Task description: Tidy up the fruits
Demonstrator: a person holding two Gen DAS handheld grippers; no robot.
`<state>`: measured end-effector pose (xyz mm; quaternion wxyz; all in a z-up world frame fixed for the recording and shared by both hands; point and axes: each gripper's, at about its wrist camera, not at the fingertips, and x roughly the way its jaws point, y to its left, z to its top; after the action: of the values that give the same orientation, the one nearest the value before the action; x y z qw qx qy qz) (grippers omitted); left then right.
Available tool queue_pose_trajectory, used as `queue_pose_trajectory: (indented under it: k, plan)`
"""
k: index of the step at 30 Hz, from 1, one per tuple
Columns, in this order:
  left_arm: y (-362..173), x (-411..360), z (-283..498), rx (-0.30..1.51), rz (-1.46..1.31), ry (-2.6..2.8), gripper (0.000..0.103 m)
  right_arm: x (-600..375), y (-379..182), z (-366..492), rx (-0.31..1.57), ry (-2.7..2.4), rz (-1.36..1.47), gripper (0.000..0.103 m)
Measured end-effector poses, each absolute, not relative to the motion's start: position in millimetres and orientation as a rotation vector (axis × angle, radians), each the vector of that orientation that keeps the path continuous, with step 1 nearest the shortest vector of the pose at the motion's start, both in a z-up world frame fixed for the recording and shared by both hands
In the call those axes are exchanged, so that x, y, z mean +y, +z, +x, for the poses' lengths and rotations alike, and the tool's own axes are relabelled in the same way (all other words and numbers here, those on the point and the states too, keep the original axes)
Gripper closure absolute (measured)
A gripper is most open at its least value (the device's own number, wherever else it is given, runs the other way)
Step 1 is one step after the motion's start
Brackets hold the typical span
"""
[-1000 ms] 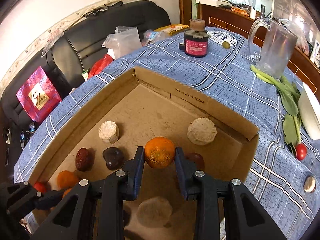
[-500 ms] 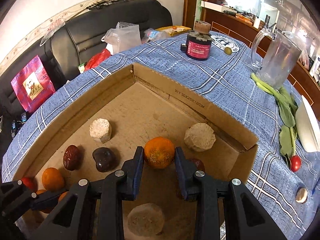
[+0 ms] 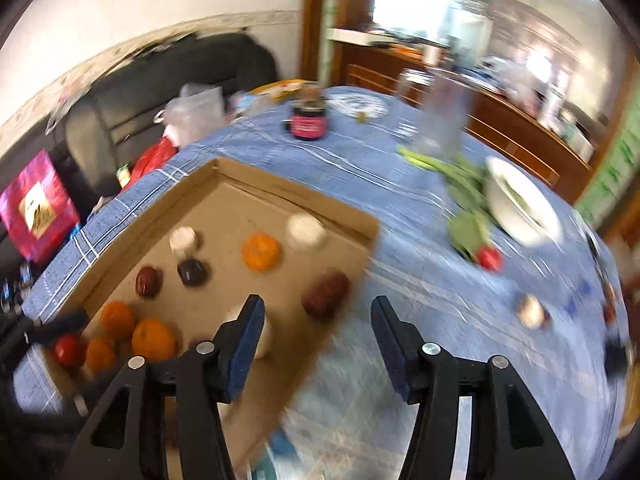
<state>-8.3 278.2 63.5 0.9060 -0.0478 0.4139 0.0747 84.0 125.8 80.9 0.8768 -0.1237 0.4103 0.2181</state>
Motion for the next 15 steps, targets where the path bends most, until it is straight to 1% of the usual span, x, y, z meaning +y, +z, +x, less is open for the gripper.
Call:
queue_pose_trajectory:
  k: [2,3,6,8,10,11,14,15]
  plan:
    - [74.2,273.4,-20.0,0.792,-0.083,0.196,0.017,105.8,85.8,61.6,0.854,0.422,-0.233,0.032]
    - [78.8,269.5,-25.3,0.769,-0.075,0.207,0.016,96.5,87.2,49.2,0.850,0.409,-0.223,0.028]
    - [87.8,253.1,-40.4,0.728,-0.049,0.230,0.015,70.7,89.9,8.9,0.841,0.376,-0.202,0.026]
    - [88.9,242.6,-49.5,0.728,-0.044,0.235,0.011,54.5,89.1,-21.4,0.812,0.355,-0.186,0.020]
    - [87.6,231.9,-60.4,0.751,-0.059,0.229,0.011,40.2,88.4,-48.8,0.767,0.334,-0.159,0.010]
    - [86.9,227.7,-65.5,0.758,-0.057,0.236,0.011,33.0,86.9,-60.0,0.751,0.331,-0.147,0.009]
    - [87.6,214.0,-82.2,0.761,-0.069,0.256,0.011,23.0,81.2,-79.6,0.753,0.336,-0.149,0.008]
    - [90.3,209.4,-89.2,0.753,-0.080,0.251,0.009,20.0,79.0,-84.6,0.761,0.342,-0.151,0.008]
